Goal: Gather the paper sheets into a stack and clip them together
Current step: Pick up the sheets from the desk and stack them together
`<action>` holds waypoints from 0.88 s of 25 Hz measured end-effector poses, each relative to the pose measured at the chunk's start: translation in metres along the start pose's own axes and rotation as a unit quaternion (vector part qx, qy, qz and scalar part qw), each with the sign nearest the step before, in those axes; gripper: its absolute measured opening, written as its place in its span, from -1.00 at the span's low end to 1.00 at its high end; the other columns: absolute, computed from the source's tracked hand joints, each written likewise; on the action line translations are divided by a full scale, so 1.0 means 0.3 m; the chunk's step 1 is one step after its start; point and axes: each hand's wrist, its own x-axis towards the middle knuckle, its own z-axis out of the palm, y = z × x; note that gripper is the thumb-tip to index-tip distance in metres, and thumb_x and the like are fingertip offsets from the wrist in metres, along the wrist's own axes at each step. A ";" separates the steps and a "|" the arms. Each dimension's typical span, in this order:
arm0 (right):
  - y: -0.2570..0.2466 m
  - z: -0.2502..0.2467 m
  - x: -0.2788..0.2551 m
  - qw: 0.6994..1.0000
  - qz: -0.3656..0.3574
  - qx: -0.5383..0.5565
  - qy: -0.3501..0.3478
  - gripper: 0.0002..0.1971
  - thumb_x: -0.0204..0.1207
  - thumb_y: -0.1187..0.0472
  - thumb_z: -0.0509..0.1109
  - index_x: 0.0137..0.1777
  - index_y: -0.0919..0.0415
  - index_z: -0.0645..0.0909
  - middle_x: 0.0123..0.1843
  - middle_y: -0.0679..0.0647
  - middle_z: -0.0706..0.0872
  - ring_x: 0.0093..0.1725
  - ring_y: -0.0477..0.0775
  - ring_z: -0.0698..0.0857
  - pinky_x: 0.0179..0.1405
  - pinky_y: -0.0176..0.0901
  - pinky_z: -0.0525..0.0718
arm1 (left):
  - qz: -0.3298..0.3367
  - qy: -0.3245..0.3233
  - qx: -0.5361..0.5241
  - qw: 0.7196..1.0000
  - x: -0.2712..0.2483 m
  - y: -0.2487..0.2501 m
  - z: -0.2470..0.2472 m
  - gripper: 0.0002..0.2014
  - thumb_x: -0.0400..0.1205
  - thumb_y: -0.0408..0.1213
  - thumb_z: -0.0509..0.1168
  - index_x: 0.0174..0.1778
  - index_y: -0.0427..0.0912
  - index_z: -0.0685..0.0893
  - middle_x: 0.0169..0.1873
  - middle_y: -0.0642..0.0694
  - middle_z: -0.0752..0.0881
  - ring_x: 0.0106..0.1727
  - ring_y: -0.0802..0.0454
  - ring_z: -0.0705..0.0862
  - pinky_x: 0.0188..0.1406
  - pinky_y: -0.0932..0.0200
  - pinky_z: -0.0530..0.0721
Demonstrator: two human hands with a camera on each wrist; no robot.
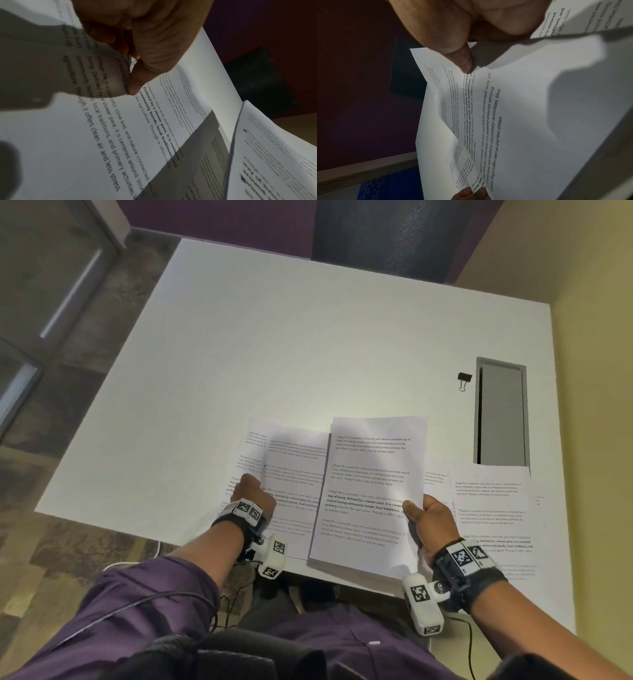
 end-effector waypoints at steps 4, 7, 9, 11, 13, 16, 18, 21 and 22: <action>0.015 -0.012 0.004 1.000 0.008 0.005 -0.004 -0.82 0.66 0.32 0.34 0.01 0.02 0.71 0.05 0.18 0.87 0.08 0.32 0.82 0.25 0.34 0.73 | -0.007 0.019 0.037 0.999 0.004 0.004 0.003 -0.56 0.35 -0.32 0.47 0.14 -0.10 0.56 0.19 -0.17 0.61 0.19 -0.22 0.65 0.14 -0.12 0.73; 0.029 -0.021 0.009 1.000 0.010 0.015 -0.003 -0.80 0.65 0.34 0.33 0.00 0.02 0.71 0.06 0.18 0.87 0.08 0.33 0.82 0.25 0.34 0.73 | -0.003 0.033 0.004 0.999 -0.003 0.008 0.015 -0.51 0.37 -0.41 0.46 0.16 -0.13 0.43 0.15 -0.18 0.58 0.12 -0.22 0.64 0.04 -0.06 0.70; 0.041 -0.021 0.015 0.999 0.014 0.030 -0.005 -0.79 0.65 0.37 0.33 0.01 0.06 0.73 0.05 0.20 0.87 0.09 0.33 0.83 0.26 0.33 0.73 | -0.001 0.040 -0.028 0.999 -0.003 0.005 0.021 -0.46 0.40 -0.47 0.44 0.26 -0.18 0.40 0.12 -0.19 0.57 0.01 -0.18 0.59 -0.05 0.00 0.66; 0.043 -0.014 0.016 0.999 0.015 0.040 -0.009 -0.78 0.66 0.39 0.32 0.03 0.09 0.73 0.07 0.22 0.87 0.10 0.33 0.83 0.26 0.30 0.73 | -0.004 0.036 -0.043 0.998 -0.004 0.004 0.018 -0.49 0.43 -0.48 0.42 0.26 -0.21 0.42 0.03 -0.14 0.59 -0.07 -0.14 0.58 -0.09 0.04 0.64; 0.043 -0.012 0.015 0.999 0.017 0.050 -0.015 -0.78 0.66 0.41 0.30 0.07 0.12 0.73 0.10 0.23 0.86 0.11 0.32 0.82 0.23 0.21 0.75 | 0.006 0.019 -0.045 0.999 -0.010 0.008 0.007 -0.63 0.45 -0.45 0.40 0.15 -0.21 0.51 -0.04 -0.12 0.69 -0.13 -0.11 0.66 -0.06 0.03 0.71; 0.034 -0.016 0.014 0.998 0.015 0.061 -0.018 -0.77 0.68 0.40 0.28 0.08 0.11 0.72 0.08 0.20 0.86 0.07 0.27 0.84 0.16 0.14 0.76 | 0.063 -0.008 -0.040 0.997 -0.024 0.022 -0.018 -0.74 0.56 -0.28 0.41 0.14 -0.23 0.68 0.09 -0.13 0.78 0.11 -0.20 0.74 0.17 -0.04 0.72; 0.032 -0.019 0.017 0.997 0.016 0.073 -0.019 -0.77 0.68 0.40 0.27 0.06 0.11 0.72 0.02 0.15 0.88 0.02 0.24 0.85 0.10 0.15 0.78 | 0.113 0.010 -0.073 0.991 -0.059 0.039 -0.062 -0.79 0.67 -0.17 0.32 0.13 -0.19 0.70 0.12 -0.12 0.76 0.18 -0.22 0.72 0.14 0.03 0.66; 0.025 -0.009 0.022 0.994 0.030 0.108 -0.012 -0.77 0.68 0.43 0.26 0.01 0.15 0.71 -0.09 0.12 0.89 -0.06 0.22 0.85 0.05 0.15 0.77 | 0.176 0.061 -0.150 0.971 -0.139 0.071 -0.192 -0.89 0.72 -0.29 0.27 0.04 -0.06 0.71 -0.02 -0.01 0.78 -0.11 0.04 0.74 -0.15 0.22 0.62; 0.017 -0.002 0.018 0.994 0.032 0.104 -0.009 -0.77 0.67 0.42 0.27 -0.01 0.14 0.71 -0.07 0.15 0.88 -0.04 0.24 0.84 0.09 0.19 0.76 | 0.190 0.064 -0.174 0.964 -0.173 0.081 -0.249 -0.84 0.72 -0.33 0.26 0.10 -0.03 0.71 -0.03 0.06 0.78 -0.14 0.18 0.72 -0.15 0.26 0.65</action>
